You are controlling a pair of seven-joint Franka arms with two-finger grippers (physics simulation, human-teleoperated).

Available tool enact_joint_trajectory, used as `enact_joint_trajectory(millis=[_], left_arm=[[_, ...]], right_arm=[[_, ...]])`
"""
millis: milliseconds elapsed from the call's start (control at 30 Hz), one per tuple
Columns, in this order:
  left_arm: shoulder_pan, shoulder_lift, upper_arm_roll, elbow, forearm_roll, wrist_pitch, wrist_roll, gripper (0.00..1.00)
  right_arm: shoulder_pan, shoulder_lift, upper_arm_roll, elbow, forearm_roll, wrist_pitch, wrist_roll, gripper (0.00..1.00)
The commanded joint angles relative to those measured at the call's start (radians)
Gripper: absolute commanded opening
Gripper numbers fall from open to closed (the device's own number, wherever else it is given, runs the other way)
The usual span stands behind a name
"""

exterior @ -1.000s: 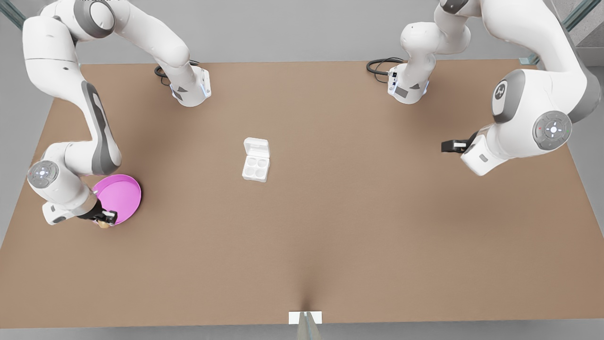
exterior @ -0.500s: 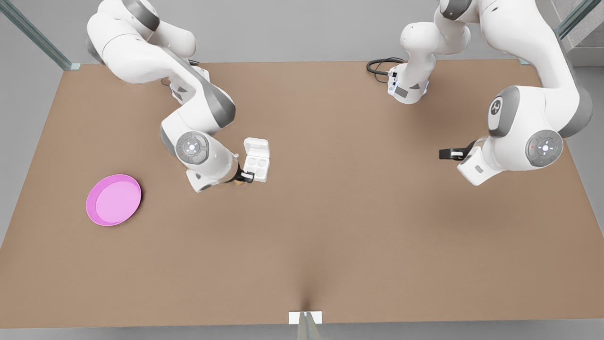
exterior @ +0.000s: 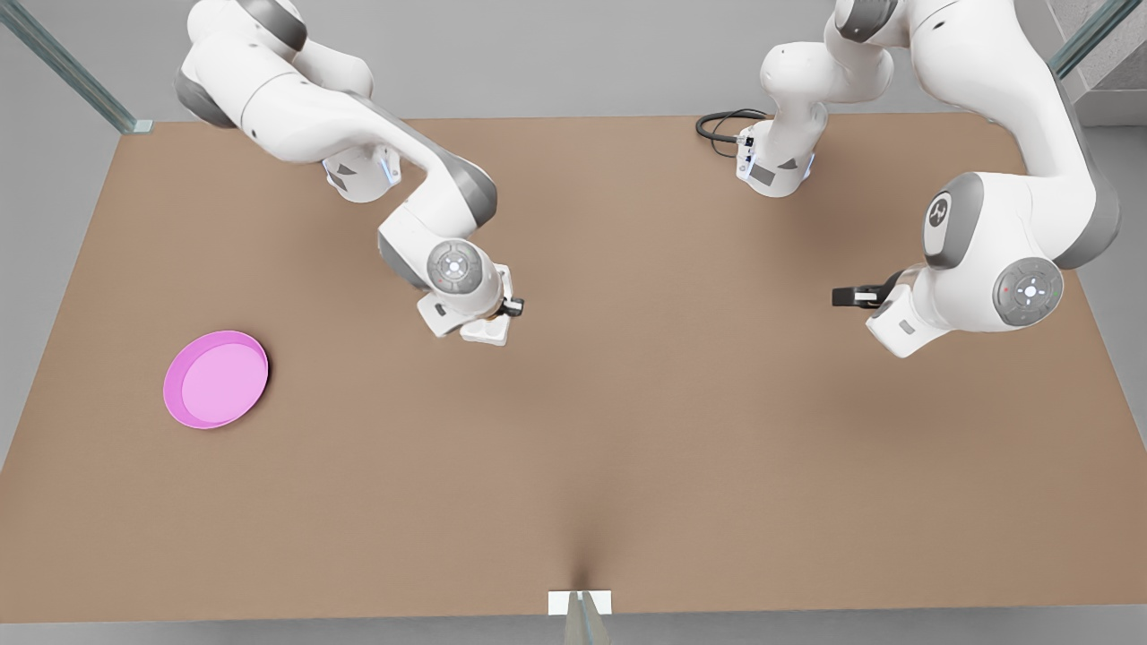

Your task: Pack egg into the box and close the box lid

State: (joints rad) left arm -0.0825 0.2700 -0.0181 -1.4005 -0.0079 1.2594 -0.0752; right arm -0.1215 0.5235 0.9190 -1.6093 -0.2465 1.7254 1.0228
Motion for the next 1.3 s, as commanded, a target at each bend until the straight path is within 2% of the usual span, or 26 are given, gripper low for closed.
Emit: enact_joint_trajectory(millis=[0,167,567,733,933,1067,1133,1167,1200,1233,1267], left_arm=[[0.0,0.0,0.001,0.0,0.0,0.0,0.0,1.0],[0.0,0.006,0.001,-0.002,0.003,0.0,-0.002,1.0],[0.001,0.028,0.003,-0.009,0.005,-0.008,-0.003,1.0],[0.001,0.035,0.004,-0.012,0.006,-0.009,-0.005,1.0],[0.001,0.046,0.004,-0.012,0.005,-0.009,-0.003,1.0],[0.001,0.048,0.004,-0.012,0.005,-0.009,-0.002,1.0],[0.003,0.054,0.004,-0.012,0.006,-0.009,0.0,1.0],[0.003,0.055,0.004,-0.012,0.005,-0.009,-0.002,1.0],[0.001,0.054,0.004,-0.011,0.005,-0.009,-0.002,1.0],[0.003,0.054,0.004,-0.011,0.005,-0.009,-0.003,1.0],[0.003,0.054,0.004,-0.009,0.006,-0.009,-0.003,1.0]], right_arm=[[-0.001,0.0,0.001,-0.003,-0.002,-0.003,0.0,0.49],[-0.049,-0.007,0.001,-0.09,-0.028,0.059,-0.013,0.49],[-0.035,0.004,-0.006,-0.23,-0.042,0.178,0.0,0.51],[-0.036,0.009,-0.009,-0.365,-0.066,0.325,0.002,0.51],[-0.035,0.02,-0.037,-0.371,-0.119,0.333,0.002,0.53],[-0.033,0.084,-0.037,-0.371,-0.117,0.378,0.031,0.54],[-0.033,0.087,-0.037,-0.37,-0.117,0.379,0.031,0.59],[-0.033,0.087,-0.037,-0.368,-0.111,0.378,0.033,0.7],[-0.033,0.087,-0.037,-0.363,-0.108,0.376,0.033,0.93],[-0.036,0.087,-0.035,-0.357,-0.106,0.367,0.033,1.0],[-0.036,0.085,-0.032,-0.353,-0.102,0.364,0.034,1.0]])
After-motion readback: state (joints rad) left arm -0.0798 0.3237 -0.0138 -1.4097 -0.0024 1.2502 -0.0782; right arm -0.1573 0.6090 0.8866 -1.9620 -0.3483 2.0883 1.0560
